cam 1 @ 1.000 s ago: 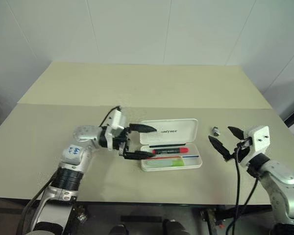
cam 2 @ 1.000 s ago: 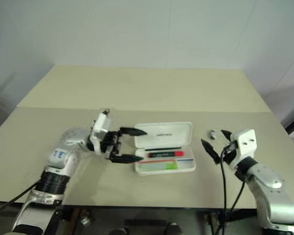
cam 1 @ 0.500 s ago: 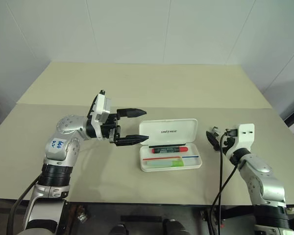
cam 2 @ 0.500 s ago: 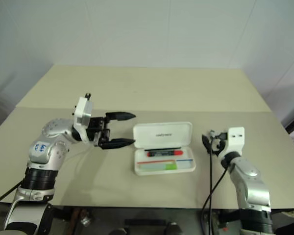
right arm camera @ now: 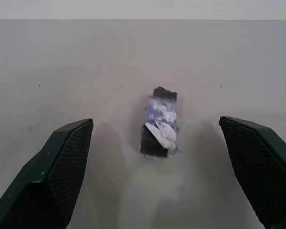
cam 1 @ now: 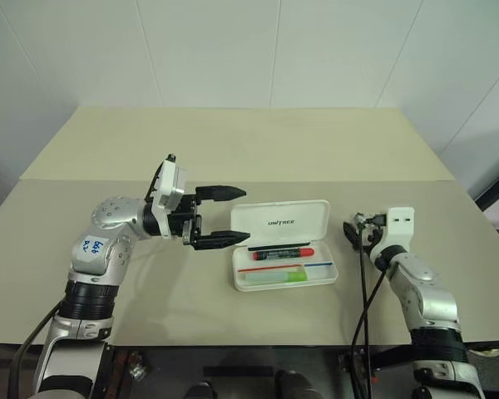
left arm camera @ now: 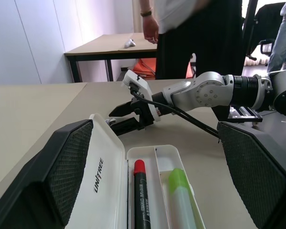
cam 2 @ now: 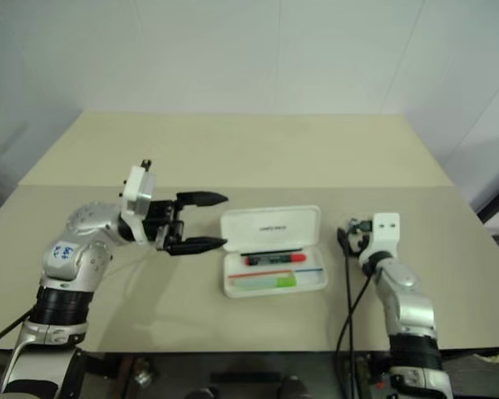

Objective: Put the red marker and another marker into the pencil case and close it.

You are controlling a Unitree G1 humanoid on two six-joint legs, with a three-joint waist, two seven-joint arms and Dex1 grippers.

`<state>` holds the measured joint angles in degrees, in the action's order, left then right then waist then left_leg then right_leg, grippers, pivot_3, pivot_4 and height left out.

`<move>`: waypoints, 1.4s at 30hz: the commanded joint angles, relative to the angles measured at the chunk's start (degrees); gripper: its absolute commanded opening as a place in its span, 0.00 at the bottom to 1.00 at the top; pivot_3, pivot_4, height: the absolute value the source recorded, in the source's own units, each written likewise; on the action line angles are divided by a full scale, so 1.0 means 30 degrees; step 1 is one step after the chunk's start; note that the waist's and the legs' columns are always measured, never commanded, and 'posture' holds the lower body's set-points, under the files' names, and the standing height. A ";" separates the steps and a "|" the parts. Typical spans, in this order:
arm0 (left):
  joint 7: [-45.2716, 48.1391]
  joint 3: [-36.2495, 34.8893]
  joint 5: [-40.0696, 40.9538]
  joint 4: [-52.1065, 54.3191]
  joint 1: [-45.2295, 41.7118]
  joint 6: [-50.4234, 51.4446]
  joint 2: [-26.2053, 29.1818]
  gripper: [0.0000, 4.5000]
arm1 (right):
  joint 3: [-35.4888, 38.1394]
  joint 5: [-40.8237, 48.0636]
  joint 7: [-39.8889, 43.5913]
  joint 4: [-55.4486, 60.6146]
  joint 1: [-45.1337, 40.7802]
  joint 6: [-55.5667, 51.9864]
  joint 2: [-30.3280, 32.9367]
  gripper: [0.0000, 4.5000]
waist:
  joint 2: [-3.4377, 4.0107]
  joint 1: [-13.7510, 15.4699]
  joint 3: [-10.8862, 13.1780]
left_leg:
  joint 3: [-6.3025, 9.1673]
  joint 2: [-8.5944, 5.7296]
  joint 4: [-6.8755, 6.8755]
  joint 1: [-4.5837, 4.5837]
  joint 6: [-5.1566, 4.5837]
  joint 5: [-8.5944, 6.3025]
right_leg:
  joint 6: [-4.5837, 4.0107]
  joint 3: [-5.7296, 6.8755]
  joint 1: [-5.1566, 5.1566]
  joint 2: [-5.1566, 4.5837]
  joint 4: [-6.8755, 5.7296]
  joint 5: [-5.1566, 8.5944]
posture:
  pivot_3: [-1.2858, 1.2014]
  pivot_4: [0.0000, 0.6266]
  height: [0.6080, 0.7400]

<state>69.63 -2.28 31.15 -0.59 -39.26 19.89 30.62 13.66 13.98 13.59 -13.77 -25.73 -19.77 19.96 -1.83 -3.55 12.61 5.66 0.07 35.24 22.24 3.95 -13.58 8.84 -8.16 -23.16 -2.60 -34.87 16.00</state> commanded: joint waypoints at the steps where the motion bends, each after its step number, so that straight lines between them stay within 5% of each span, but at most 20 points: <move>1: 0.0240 -0.0195 -0.0071 0.0170 -0.0896 -0.0499 0.0485 1.00 | 0.0013 -0.0303 -0.0326 -0.0918 -0.0874 0.1156 -0.0222 0.91 | 0.0000 -0.0008 0.0000 | 0.0001 -0.0001 0.0000 0.0004 0.0008 0.0004 | 0.0000 0.0000 -0.0007 0.0000 -0.0010 0.0000 | 0.52 0.24 1.00; 12: 0.1282 0.0311 -0.0696 -0.0912 -0.2179 -0.0895 0.1293 1.00 | -0.0046 -0.0486 -0.0257 -0.1194 -0.1105 0.1492 -0.0368 0.09 | 0.0001 -0.0248 0.0000 | -0.0002 0.0000 -0.0015 0.0043 0.0019 0.0011 | -0.0009 -0.0003 -0.0088 0.0002 -0.0074 0.0011 | 0.52 0.24 1.00; 22: 0.2015 0.0897 -0.1293 -0.1796 -0.2533 -0.1499 0.1060 1.00 | 0.0299 0.0147 0.1305 0.1083 -0.0232 0.1486 0.1027 0.09 | 0.0007 -0.0396 0.0004 | -0.0001 -0.0002 -0.0024 0.0049 0.0018 0.0011 | -0.0009 -0.0003 -0.0100 0.0001 -0.0083 0.0018 | 0.52 0.24 1.00; 34: 0.2426 0.1302 -0.1538 -0.2252 -0.1998 -0.2246 0.0535 1.00 | 0.1919 0.6791 1.2648 1.0064 0.6048 -0.1127 0.7823 0.09 | 0.0004 -0.0394 0.0007 | -0.0001 -0.0015 -0.0024 0.0055 0.0021 0.0006 | 0.0015 -0.0014 -0.0101 0.0000 -0.0093 0.0058 | 0.52 0.24 1.00; 42: 0.2476 0.1455 -0.1562 -0.1848 -0.1226 -0.2345 0.0588 1.00 | -0.0027 0.6725 1.6499 0.9692 0.5126 -0.0601 0.9659 0.09 | 0.0001 -0.0405 0.0008 | -0.0025 -0.0010 0.0028 0.0040 0.0012 0.0027 | 0.0003 -0.0026 -0.0083 0.0005 -0.0092 0.0063 | 0.52 0.24 1.00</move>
<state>77.05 2.32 26.57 -7.59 -43.35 13.62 32.11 14.65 34.39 60.82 15.16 -9.34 -23.17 47.92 -1.83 -4.77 12.63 5.59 0.04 35.32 22.36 3.98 -13.49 8.85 -8.24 -23.41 -2.58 -35.15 16.18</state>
